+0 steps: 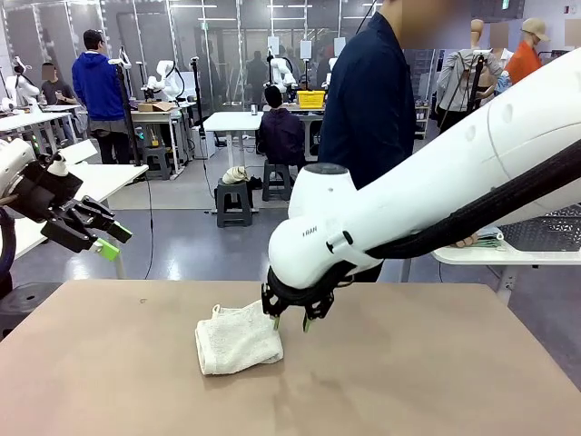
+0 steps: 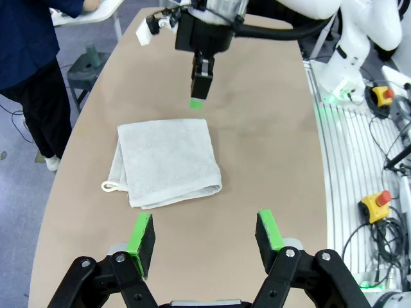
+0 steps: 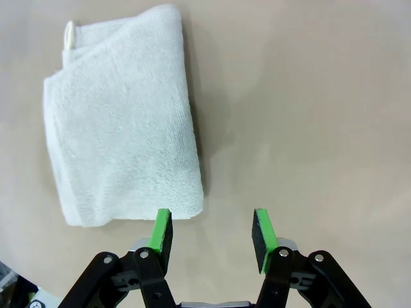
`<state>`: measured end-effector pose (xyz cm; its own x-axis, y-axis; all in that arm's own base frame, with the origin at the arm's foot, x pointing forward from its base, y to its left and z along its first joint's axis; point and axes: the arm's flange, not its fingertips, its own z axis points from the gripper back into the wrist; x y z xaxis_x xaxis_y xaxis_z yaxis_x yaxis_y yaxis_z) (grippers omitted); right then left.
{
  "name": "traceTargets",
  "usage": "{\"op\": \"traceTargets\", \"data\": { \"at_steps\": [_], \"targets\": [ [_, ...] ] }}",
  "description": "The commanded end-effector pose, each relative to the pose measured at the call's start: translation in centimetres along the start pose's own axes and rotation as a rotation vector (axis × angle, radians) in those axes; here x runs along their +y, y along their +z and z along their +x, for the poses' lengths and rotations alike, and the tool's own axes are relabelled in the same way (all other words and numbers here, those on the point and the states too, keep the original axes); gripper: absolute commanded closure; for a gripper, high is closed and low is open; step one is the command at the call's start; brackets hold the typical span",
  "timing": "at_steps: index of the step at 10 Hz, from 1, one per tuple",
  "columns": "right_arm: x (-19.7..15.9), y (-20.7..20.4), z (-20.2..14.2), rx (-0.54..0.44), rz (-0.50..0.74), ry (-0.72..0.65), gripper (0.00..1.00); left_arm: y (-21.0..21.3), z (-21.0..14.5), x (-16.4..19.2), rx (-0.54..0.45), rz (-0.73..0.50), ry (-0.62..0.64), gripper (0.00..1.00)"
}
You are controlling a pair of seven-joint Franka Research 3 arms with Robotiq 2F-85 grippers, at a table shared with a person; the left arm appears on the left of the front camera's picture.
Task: Fold the towels and place them in the basket.
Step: Place the folded Towel with hook on the right side of the table.
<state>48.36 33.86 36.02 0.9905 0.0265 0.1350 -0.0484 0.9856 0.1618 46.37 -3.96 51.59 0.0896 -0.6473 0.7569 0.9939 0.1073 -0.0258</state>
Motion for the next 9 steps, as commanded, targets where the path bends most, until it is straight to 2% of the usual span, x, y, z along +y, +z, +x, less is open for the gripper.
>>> {"op": "traceTargets", "data": {
  "at_steps": [1, 4, 9],
  "targets": [
    [0.3, -1.2, -0.8, 0.036, 0.051, -0.012, 0.37, 0.2, 0.2, -0.1, 0.01, 0.0, 0.003, 0.2],
    [1.0, -2.5, -0.8, 0.059, 0.118, -0.016, 0.37, 0.2, 0.2, -0.1, 0.01, 0.0, 0.003, 0.2],
    [1.4, -4.8, 0.9, -0.001, 0.192, 0.035, 0.37, 0.2, 0.2, -0.1, 0.01, 0.0, 0.003, 0.2]
  ]
}}
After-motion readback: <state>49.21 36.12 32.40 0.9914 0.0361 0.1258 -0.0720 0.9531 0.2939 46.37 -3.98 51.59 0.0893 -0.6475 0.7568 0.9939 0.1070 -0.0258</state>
